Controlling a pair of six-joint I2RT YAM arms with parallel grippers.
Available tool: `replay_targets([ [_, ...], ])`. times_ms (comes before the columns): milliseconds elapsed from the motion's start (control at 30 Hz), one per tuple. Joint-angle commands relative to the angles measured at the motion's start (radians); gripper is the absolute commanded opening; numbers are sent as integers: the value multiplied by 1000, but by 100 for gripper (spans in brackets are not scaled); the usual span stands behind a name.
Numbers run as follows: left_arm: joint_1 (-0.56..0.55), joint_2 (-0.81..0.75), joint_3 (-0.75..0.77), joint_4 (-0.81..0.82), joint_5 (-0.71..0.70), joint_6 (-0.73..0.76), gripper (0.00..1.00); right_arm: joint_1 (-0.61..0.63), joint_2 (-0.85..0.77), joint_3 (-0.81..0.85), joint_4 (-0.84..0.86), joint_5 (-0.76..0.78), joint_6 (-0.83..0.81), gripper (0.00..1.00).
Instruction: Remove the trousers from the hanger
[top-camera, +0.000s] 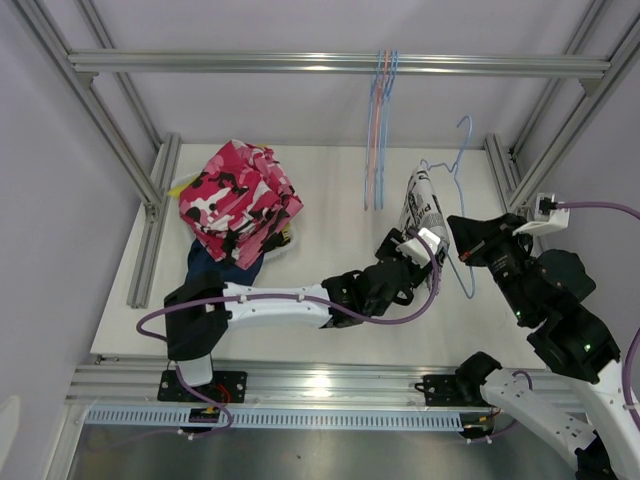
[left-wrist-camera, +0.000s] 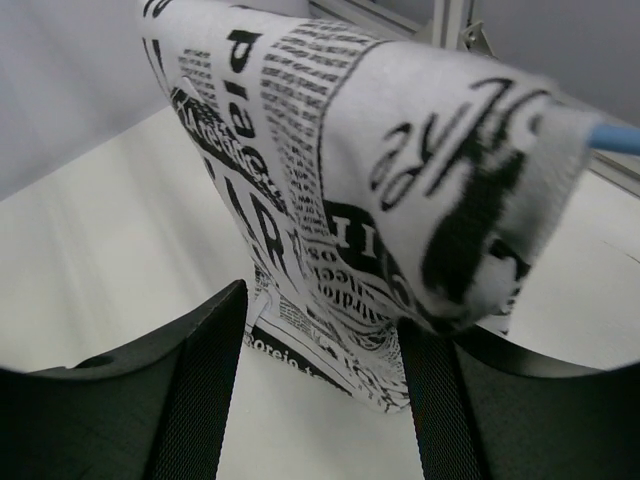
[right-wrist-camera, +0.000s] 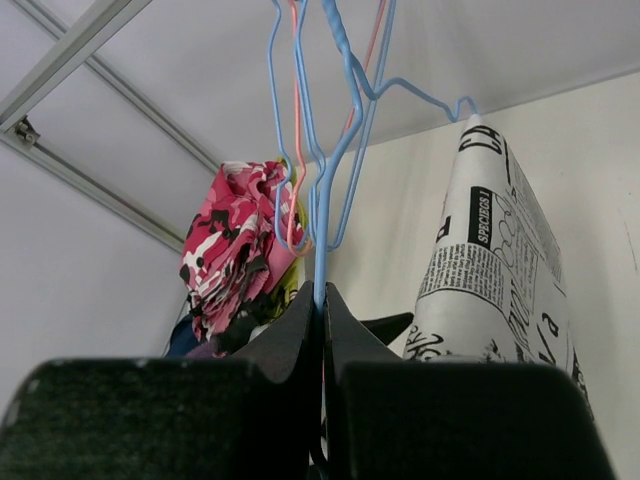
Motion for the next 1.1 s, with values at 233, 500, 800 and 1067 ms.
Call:
replay_targets([
  [233,52,20,60,43,36,-90,63,4,-39,-18,173,-20,18,0],
  [500,32,3,28,63,64,-136,63,4,-38,-28,182,-19,14,0],
  [800,24,33,63,64,32,-123,63,5,-50,-32,177,-23,17,0],
  [1067,41,65,108,81,-43,-117,56,4,-70,-35,176,-40,29,0],
])
